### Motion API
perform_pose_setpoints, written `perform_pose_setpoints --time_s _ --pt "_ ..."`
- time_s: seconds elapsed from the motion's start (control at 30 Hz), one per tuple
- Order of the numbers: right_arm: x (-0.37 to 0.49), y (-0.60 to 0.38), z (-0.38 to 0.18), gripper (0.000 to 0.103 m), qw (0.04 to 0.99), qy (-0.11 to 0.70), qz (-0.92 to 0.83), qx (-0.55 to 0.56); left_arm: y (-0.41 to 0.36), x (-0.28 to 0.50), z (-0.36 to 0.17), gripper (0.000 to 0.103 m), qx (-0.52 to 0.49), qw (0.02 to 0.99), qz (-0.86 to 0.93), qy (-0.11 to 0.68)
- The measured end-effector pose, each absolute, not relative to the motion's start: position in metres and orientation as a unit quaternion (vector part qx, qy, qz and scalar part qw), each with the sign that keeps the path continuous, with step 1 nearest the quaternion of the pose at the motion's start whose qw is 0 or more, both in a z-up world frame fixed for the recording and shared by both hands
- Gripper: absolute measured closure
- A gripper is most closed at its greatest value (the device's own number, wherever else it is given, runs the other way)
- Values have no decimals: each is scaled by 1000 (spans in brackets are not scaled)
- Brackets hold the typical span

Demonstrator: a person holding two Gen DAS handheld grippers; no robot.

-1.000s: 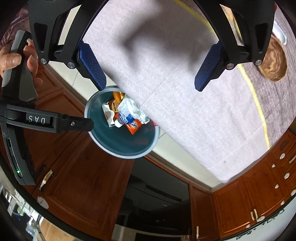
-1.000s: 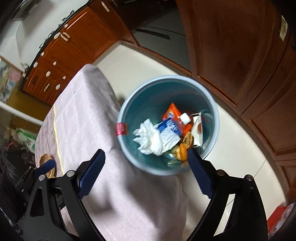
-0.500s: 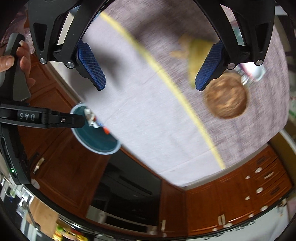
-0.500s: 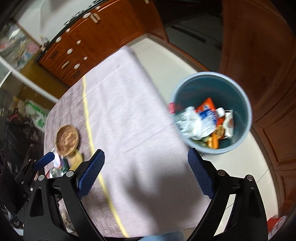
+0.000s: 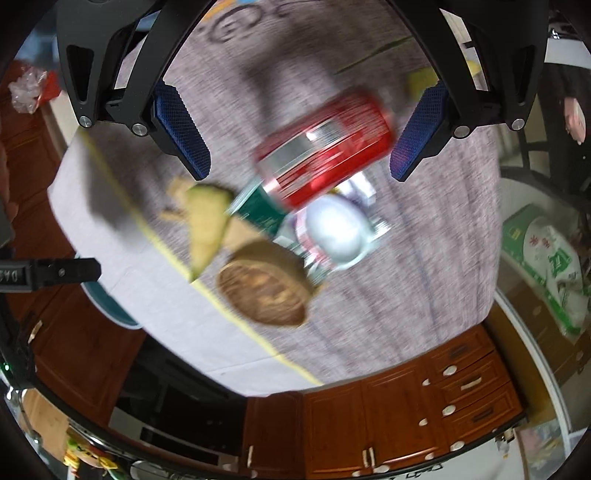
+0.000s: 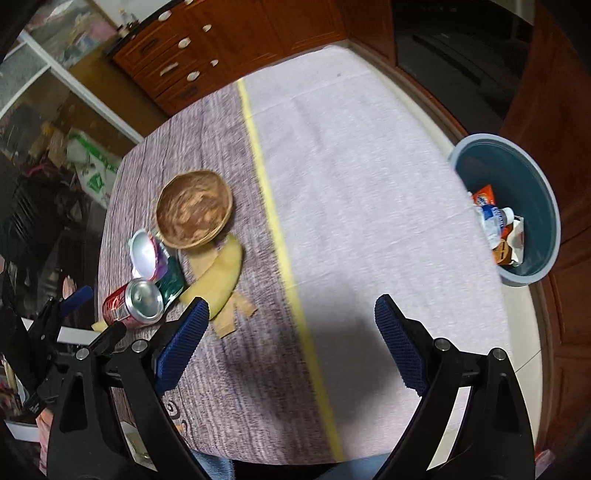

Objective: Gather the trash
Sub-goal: 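Move both tools back over the table toward the can and melon rind, then grasp the red Coca-Cola can with the left tool while the right tool grasps the melon rind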

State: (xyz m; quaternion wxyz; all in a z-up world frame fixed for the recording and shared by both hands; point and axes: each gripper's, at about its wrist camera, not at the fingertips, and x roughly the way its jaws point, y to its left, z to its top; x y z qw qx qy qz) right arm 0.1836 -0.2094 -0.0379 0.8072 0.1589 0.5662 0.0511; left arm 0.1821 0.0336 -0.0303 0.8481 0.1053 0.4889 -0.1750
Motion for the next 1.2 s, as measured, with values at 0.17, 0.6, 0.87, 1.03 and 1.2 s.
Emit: perform_pose_setpoints --time_s 0.17,0.6,0.87,1.03,1.2 --pt "188 -175 -46 16 798 584 60 136 64 182 -41 5 117 840 -199 492" --pt "194 -131 -62 16 777 616 66 111 60 184 -70 5 129 815 -278 491" --pt "191 -133 -65 16 773 617 78 122 52 161 -68 12 101 801 -302 506" --pt "186 -136 -68 16 770 618 86 130 35 142 -62 15 93 793 -328 505" --pt "181 -147 -69 16 771 615 86 144 43 145 -52 15 88 815 -287 495"
